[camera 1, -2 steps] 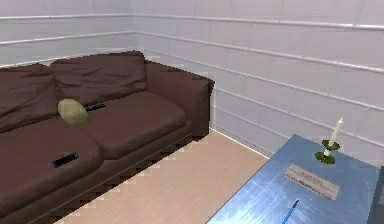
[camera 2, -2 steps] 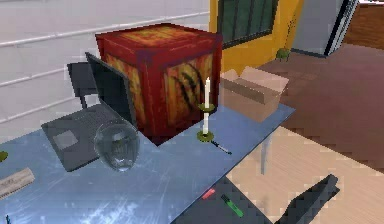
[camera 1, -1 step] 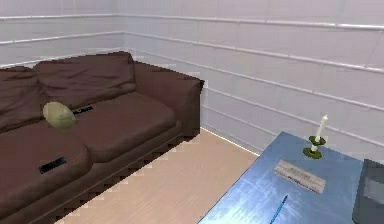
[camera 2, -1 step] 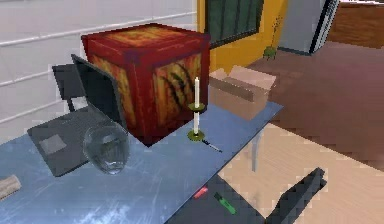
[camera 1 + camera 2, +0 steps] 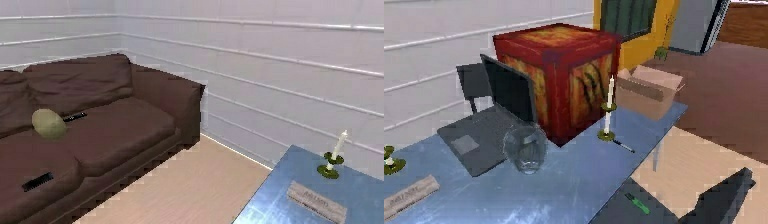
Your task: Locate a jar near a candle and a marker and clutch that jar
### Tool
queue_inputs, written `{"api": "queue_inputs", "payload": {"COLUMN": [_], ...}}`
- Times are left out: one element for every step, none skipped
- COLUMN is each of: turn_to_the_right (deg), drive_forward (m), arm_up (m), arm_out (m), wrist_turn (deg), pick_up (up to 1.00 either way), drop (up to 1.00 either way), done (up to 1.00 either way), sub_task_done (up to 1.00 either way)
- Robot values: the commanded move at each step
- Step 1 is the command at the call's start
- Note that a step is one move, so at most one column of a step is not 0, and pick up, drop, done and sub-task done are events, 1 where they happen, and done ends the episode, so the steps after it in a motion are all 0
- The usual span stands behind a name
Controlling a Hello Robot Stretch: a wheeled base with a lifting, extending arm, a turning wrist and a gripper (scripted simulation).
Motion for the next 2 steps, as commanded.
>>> {"api": "queue_inputs", "payload": {"turn_to_the_right": [-12.0, 0.0], "drive_forward": [0.00, 0.00], "arm_up": [0.00, 0.50], "arm_out": [0.00, 0.00], "wrist_turn": [0.0, 0.0], "pick_up": [0.00, 0.00], "drop": [0.00, 0.00], "done": [0.00, 0.00], "sub_task_done": [0.00, 0.00]}}
